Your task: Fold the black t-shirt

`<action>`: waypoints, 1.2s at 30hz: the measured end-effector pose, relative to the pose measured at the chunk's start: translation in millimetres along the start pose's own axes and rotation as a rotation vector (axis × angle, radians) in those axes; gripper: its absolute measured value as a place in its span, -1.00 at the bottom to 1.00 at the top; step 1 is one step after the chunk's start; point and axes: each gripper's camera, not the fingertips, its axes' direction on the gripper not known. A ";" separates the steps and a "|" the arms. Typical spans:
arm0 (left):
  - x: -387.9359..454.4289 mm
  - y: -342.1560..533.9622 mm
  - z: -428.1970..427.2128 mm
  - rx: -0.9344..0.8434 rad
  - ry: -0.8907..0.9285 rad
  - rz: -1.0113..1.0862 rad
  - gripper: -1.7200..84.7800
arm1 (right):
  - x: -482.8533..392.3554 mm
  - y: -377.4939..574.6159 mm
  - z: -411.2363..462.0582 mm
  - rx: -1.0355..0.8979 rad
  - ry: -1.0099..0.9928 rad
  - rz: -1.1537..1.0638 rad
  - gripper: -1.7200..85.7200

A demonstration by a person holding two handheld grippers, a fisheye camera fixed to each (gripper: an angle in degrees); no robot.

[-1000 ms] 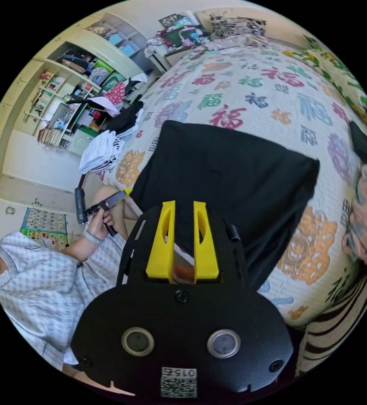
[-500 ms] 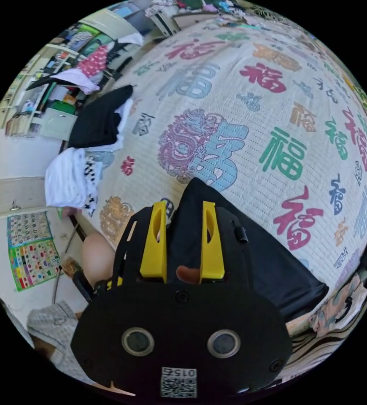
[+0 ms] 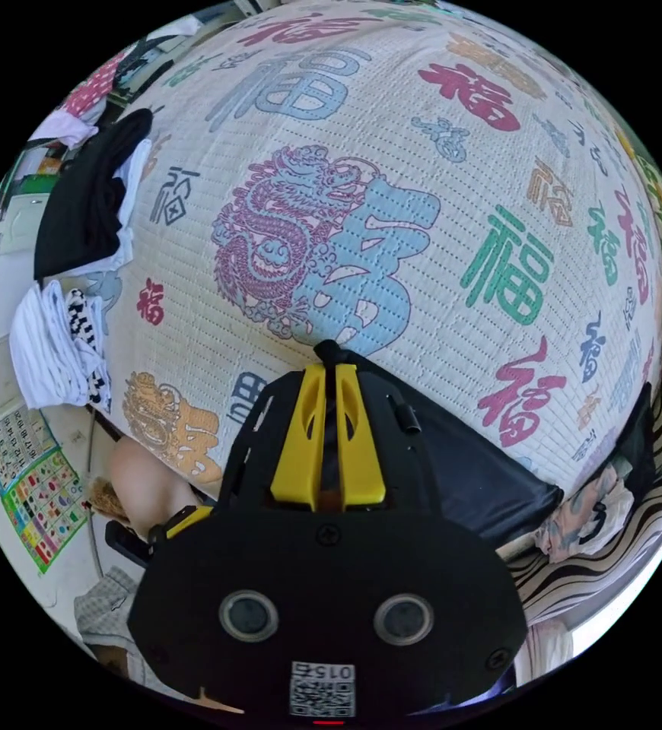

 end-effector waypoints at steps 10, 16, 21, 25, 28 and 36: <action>54.8 31.9 -59.4 0.153 -0.025 0.215 -0.97 | 38.0 64.1 -113.8 0.213 -0.340 -0.157 -0.95; 141.5 60.0 -39.9 0.083 -0.027 0.524 -0.97 | 139.2 143.2 -162.4 0.308 -0.575 -0.196 -0.94; 230.7 96.3 25.5 -0.040 0.020 0.838 -0.96 | 256.9 222.6 -182.3 0.411 -0.721 -0.186 -0.95; 290.4 132.0 127.0 -0.239 0.083 1.038 -0.96 | 358.8 283.3 -173.2 0.460 -0.755 -0.103 -0.94; 317.4 162.3 211.8 -0.397 0.064 1.153 -0.96 | 426.5 313.0 -148.0 0.464 -0.763 0.012 -0.94; 342.4 197.8 347.4 -0.571 -0.054 1.281 -0.93 | 516.7 350.1 -101.8 0.493 -0.900 0.100 -0.92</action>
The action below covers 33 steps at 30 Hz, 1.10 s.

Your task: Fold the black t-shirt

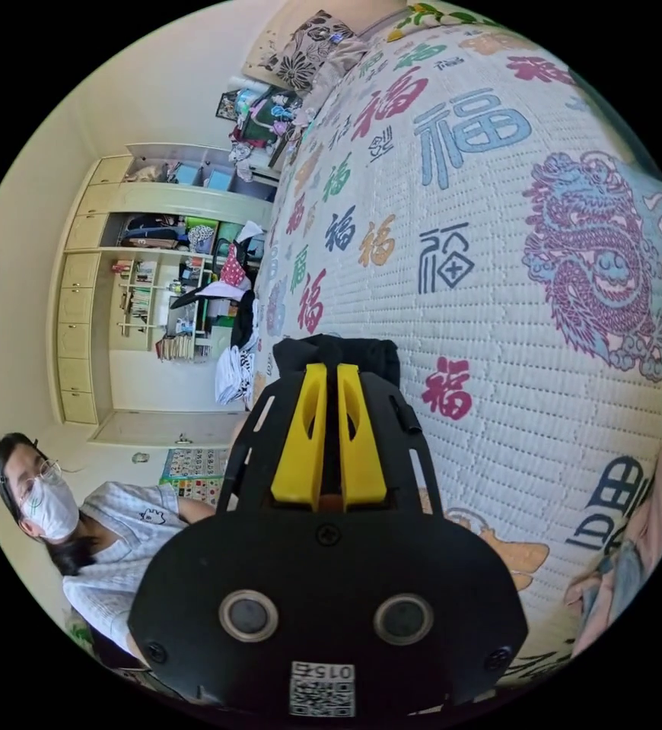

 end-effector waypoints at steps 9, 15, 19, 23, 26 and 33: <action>-51.8 -37.1 35.4 -0.148 0.247 0.002 -0.68 | 30.2 58.0 -90.7 0.266 -0.132 0.057 -0.79; -142.0 -33.7 -62.1 0.118 0.339 -0.071 -0.68 | -8.8 118.4 -86.7 0.176 -0.018 -0.067 -0.76; -252.6 -28.6 -101.1 0.246 0.375 -0.199 -0.72 | -29.9 147.4 -63.5 0.094 0.049 -0.142 -0.79; -285.2 -42.6 -84.6 0.149 0.565 -0.161 -0.76 | -43.8 170.9 -51.0 0.044 0.045 -0.193 -0.79; -254.3 -51.2 -53.7 0.068 0.677 -0.040 -0.77 | -53.1 180.0 -51.3 0.052 0.060 -0.236 -0.79; -255.3 -9.3 -36.4 0.123 0.581 -0.197 -0.76 | -73.5 165.5 -9.8 -0.147 0.195 -0.344 -0.73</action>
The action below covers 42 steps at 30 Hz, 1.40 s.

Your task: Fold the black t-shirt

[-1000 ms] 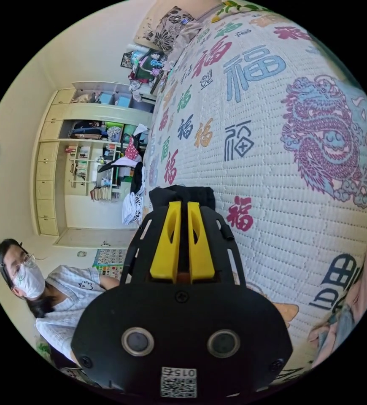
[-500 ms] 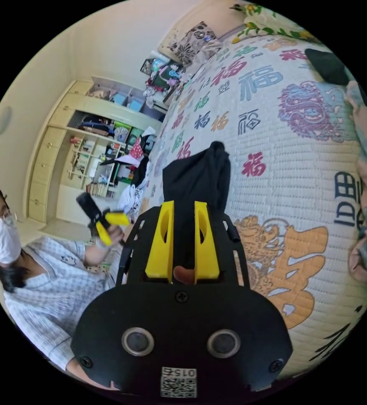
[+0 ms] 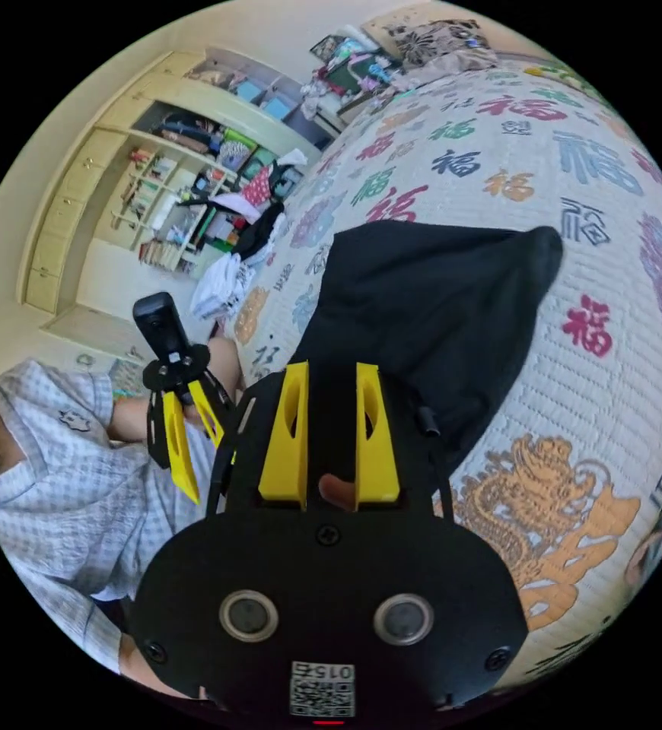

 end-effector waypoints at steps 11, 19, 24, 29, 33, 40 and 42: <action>-55.5 17.1 -59.0 0.053 -0.265 -0.222 -0.77 | -33.0 40.8 -6.9 -0.199 0.022 -0.171 -0.93; -73.7 5.7 -36.6 -0.071 -0.301 -0.244 -0.77 | -7.1 128.9 -49.9 -0.305 -0.104 0.017 -0.86; -81.2 3.0 -40.4 -0.107 -0.325 -0.253 -0.80 | -11.4 114.8 -60.8 -0.092 -0.178 -0.025 -0.89; -77.5 0.1 -71.6 0.000 -0.430 -0.212 -0.82 | 6.3 90.8 -21.3 -0.346 0.024 0.059 -0.96; -95.7 -13.2 -131.3 0.192 -0.532 -0.202 -0.74 | 26.2 75.6 -89.6 0.099 -0.227 0.043 -0.92; -191.9 -39.4 -165.3 0.282 -0.367 -0.340 -0.63 | 110.6 39.1 -119.7 0.377 -0.199 0.211 -0.67; -211.0 -49.4 -156.9 0.251 -0.296 -0.344 -0.63 | 122.0 21.1 -105.9 0.309 -0.207 0.210 -0.65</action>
